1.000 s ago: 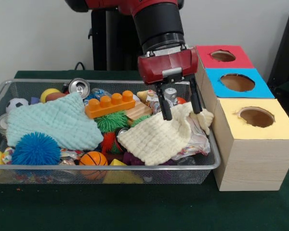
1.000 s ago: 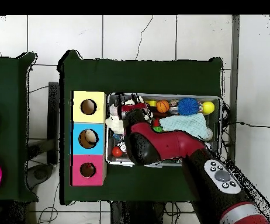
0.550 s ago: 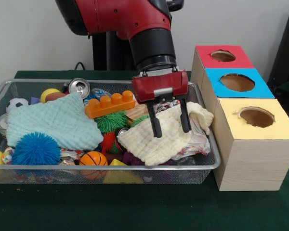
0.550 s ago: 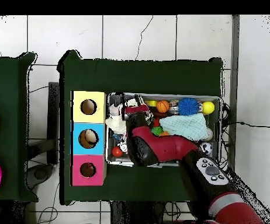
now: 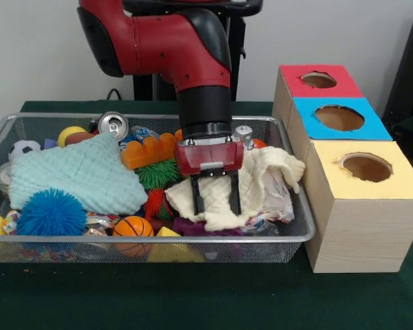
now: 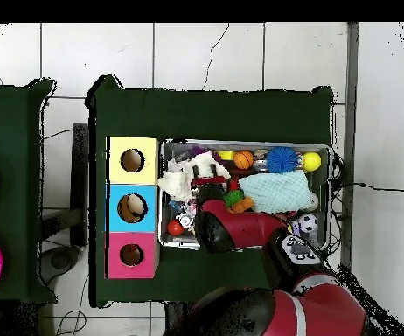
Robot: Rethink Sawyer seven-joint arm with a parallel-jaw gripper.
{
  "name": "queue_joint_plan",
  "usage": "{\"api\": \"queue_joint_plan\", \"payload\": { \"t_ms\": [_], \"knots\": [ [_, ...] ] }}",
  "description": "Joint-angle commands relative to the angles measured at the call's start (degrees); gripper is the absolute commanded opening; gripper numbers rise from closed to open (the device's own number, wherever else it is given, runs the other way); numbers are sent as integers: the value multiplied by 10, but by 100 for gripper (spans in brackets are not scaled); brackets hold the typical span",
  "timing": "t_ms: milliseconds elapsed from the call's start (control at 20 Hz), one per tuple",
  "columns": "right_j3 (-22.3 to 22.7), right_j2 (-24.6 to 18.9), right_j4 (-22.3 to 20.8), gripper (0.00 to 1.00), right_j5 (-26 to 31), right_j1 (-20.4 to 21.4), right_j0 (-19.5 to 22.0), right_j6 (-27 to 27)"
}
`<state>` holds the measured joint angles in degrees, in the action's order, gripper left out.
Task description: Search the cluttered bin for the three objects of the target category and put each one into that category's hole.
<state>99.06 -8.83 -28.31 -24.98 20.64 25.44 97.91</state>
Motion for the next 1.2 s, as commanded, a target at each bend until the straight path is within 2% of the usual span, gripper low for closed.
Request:
{"api": "queue_joint_plan", "payload": {
  "t_ms": [50,100,250,400,500,900,1200],
  "knots": [
    [-75,-20,-22,100,200,-88,33,-1],
    [-68,-40,-12,100,249,-94,48,-8],
    [-49,-62,19,100,340,-97,69,-16],
    [-19,-74,80,100,478,-76,79,-14],
    [-6,-77,105,100,537,-61,80,-14],
    [23,-61,153,100,681,7,59,-8],
    [40,-69,162,100,733,46,61,-6]
  ]
}}
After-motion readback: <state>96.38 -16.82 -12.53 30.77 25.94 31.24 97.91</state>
